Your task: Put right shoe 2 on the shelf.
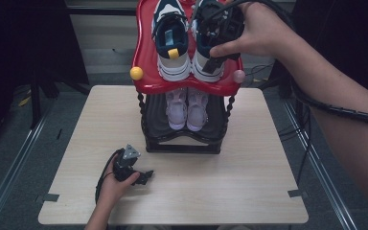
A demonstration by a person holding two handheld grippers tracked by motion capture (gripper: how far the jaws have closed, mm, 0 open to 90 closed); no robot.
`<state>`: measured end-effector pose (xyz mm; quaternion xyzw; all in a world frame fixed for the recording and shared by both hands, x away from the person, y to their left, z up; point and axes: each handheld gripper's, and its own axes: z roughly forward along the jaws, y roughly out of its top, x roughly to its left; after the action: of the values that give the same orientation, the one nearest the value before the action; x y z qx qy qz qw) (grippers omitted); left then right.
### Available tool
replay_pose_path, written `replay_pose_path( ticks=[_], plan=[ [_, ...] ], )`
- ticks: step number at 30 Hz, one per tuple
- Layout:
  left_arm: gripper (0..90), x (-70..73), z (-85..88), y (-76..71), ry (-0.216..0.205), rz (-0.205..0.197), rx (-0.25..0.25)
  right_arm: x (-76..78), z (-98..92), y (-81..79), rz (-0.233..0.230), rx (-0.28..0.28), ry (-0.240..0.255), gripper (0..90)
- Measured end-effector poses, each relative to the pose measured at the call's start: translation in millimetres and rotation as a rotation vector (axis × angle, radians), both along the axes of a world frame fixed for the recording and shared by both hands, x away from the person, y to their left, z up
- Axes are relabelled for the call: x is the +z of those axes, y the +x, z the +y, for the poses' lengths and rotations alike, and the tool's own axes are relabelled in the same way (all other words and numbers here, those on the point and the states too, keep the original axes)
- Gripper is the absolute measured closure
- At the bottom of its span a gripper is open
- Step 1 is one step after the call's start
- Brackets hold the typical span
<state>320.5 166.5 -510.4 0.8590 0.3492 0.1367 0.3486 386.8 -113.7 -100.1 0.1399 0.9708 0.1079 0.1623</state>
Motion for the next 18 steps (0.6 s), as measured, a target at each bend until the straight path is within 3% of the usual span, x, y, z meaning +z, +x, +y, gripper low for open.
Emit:
replay_pose_path(
  ticks=[6,18],
  plan=[
    [0.0,0.0,0.0,0.0,-0.001,0.0,-0.001,8.7,-8.5,-3.6,0.065,-0.01,0.033,18.5],
    [0.0,0.0,0.0,0.0,0.001,0.0,0.0,15.1,-17.7,-14.9,0.079,-0.027,0.038,15.8]
  ],
)
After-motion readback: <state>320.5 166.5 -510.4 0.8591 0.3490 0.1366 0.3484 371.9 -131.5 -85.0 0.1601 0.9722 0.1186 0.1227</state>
